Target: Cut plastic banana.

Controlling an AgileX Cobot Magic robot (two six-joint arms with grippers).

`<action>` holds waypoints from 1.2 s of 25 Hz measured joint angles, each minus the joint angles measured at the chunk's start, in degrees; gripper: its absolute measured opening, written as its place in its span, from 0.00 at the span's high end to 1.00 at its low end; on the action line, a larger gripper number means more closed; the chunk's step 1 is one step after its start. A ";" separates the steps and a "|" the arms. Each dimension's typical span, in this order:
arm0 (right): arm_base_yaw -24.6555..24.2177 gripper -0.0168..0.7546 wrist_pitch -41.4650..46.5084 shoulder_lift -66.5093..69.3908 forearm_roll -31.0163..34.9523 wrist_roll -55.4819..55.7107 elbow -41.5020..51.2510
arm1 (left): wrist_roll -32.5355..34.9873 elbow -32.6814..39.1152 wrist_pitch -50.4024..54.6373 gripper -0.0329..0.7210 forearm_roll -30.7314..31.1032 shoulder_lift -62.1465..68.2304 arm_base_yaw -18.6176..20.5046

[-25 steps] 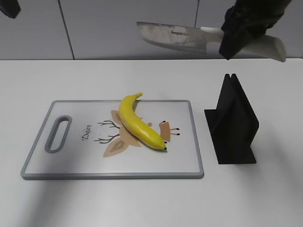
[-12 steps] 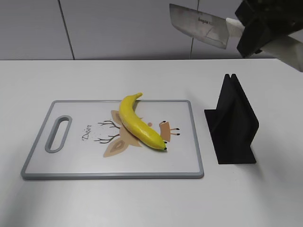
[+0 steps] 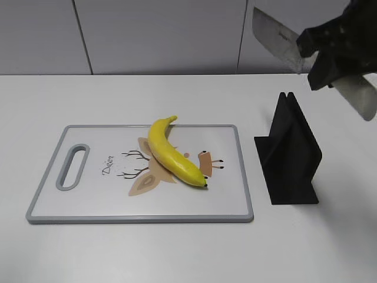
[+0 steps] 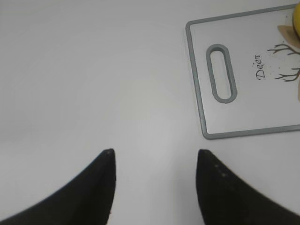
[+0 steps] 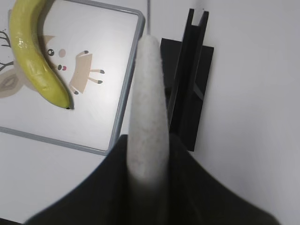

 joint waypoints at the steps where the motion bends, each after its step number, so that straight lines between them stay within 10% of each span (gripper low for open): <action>1: 0.00 0.75 -1.00 -0.22 -0.14 1.29 1.42 | -0.21 2.24 -0.85 0.25 0.00 -1.62 0.00; 16: 0.00 0.75 -9.06 -3.79 -4.36 9.03 12.43 | -0.99 25.17 -4.17 0.25 -0.37 -30.98 0.00; 30: 0.07 0.75 -10.31 -3.79 -5.91 13.46 13.05 | -2.42 27.55 -3.69 0.25 -0.83 -49.17 0.00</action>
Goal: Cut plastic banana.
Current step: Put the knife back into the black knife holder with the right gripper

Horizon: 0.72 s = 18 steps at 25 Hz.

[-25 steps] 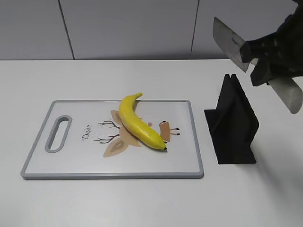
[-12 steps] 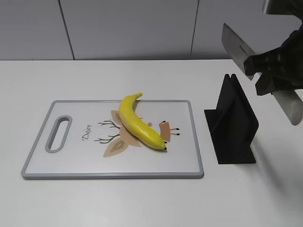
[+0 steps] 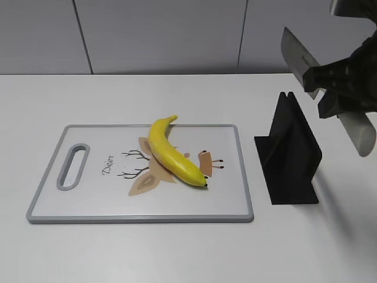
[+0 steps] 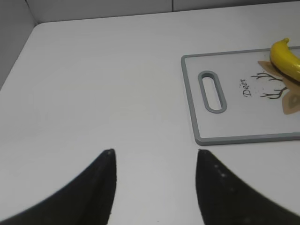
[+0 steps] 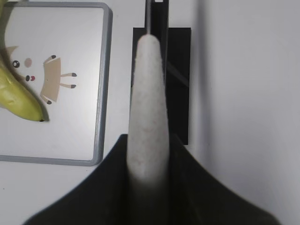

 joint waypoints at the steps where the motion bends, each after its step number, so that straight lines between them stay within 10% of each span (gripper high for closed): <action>1: 0.00 0.75 0.01 0.00 0.00 0.20 0.43 | -0.05 0.00 0.00 0.25 0.00 0.01 0.00; 18: 0.00 0.75 -4.02 5.21 0.81 0.62 3.66 | -0.21 0.00 0.00 0.27 0.00 0.01 0.00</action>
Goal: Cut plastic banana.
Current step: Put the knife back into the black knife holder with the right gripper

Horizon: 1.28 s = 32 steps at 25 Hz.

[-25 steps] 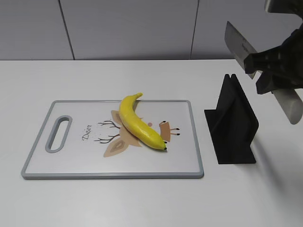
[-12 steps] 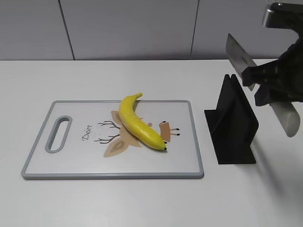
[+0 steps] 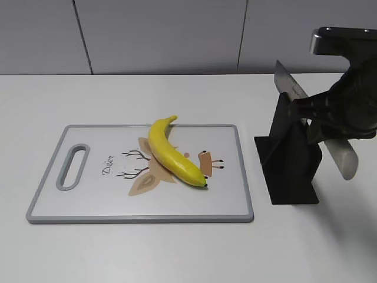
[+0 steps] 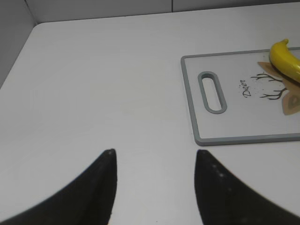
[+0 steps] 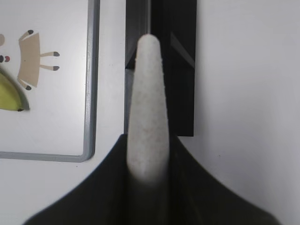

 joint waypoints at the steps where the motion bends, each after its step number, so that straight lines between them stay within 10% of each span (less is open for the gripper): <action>1: 0.00 0.75 -0.11 0.34 0.00 0.06 0.00 | 0.00 0.00 0.00 0.27 0.00 0.00 0.00; 17: 0.00 0.75 -0.44 3.62 -0.43 -0.48 -0.07 | 0.00 0.00 -0.05 0.27 0.00 0.00 0.00; 25: 0.00 0.22 1.41 4.06 -0.54 -1.31 -0.13 | 0.00 0.00 -0.10 0.27 0.00 0.00 0.00; 32: 0.00 0.18 5.46 -0.86 0.33 -5.25 -0.13 | 0.00 0.00 -0.17 0.27 0.00 0.00 0.00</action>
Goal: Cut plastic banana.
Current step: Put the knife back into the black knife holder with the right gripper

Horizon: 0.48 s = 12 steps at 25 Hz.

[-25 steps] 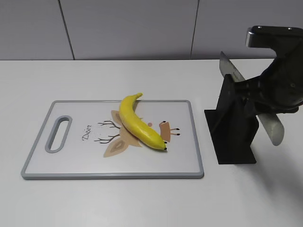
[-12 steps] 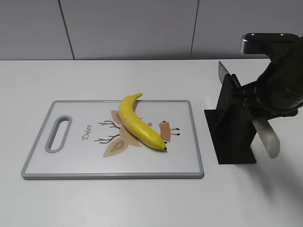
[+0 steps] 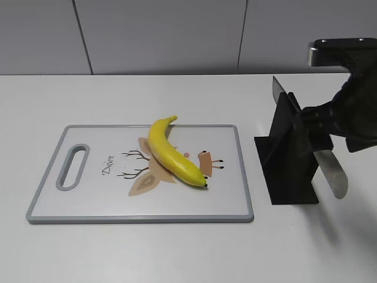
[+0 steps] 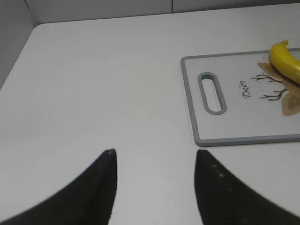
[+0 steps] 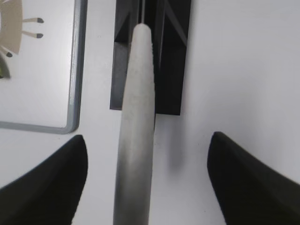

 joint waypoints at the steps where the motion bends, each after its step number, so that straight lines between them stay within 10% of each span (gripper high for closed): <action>1: 0.00 0.18 1.02 -1.60 0.58 -1.61 0.00 | 0.00 0.00 0.00 0.27 0.00 0.00 0.00; 12: 0.00 0.21 6.55 -17.77 10.45 -24.46 0.00 | 0.00 0.00 0.00 0.27 0.00 0.00 0.00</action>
